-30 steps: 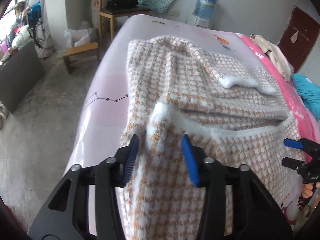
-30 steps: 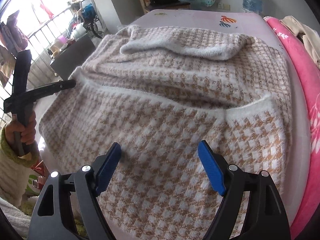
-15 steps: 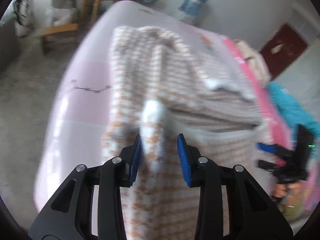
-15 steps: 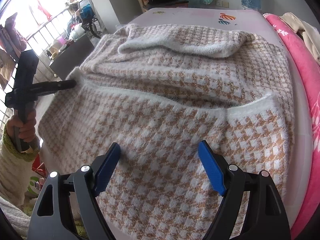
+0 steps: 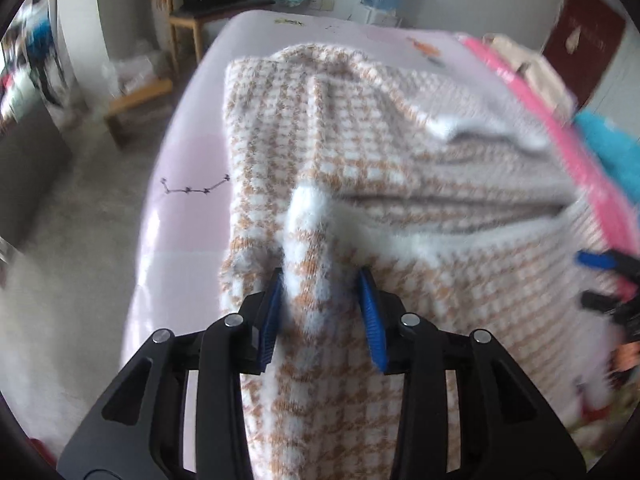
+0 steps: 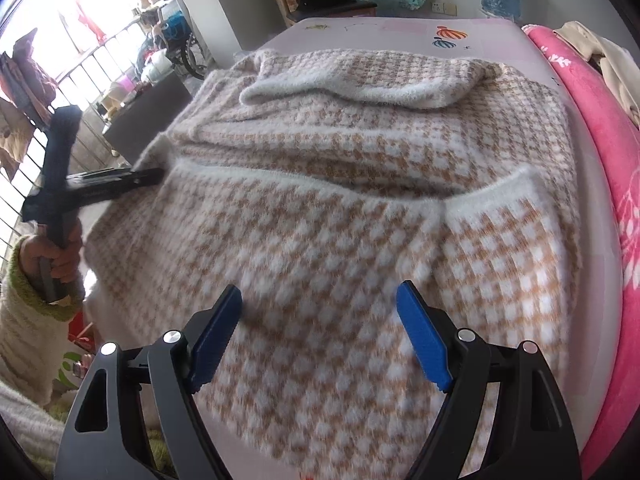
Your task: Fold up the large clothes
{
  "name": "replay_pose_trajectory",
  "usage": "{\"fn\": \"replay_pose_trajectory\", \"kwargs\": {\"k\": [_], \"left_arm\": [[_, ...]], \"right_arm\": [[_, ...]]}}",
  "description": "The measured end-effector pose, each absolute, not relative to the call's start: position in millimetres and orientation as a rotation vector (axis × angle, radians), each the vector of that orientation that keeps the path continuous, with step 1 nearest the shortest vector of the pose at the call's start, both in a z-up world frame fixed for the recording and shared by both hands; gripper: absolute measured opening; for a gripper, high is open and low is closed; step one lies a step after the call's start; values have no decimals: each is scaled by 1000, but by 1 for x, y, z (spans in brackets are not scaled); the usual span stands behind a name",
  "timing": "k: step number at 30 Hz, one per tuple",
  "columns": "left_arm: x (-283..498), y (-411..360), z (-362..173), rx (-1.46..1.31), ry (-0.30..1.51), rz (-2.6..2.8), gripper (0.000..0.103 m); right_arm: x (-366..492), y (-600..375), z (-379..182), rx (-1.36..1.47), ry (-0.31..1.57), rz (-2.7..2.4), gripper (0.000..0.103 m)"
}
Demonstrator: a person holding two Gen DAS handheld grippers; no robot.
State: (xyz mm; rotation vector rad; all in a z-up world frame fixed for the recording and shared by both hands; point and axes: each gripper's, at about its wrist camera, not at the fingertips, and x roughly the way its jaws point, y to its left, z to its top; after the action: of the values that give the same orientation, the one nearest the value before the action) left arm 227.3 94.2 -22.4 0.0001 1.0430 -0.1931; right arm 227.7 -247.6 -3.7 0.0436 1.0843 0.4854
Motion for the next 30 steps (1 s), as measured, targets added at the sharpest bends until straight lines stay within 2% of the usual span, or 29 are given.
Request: {"fn": "replay_pose_trajectory", "kwargs": {"k": [7,19,25,30], "left_arm": [[224,90,-22,35,1029,-146,36],[221,80,-21,102,1018,-111,36],[222,80,-22,106,1019,-113,36],[222,79,-23,106,1019,-115,36]], "right_arm": [[215,-313,18,131,1018,363,77],[273,-356,-7,308,1061,289,45],[252,-351,-12,306,1103,296,40],[253,-349,-15,275,1118,267,31]]}}
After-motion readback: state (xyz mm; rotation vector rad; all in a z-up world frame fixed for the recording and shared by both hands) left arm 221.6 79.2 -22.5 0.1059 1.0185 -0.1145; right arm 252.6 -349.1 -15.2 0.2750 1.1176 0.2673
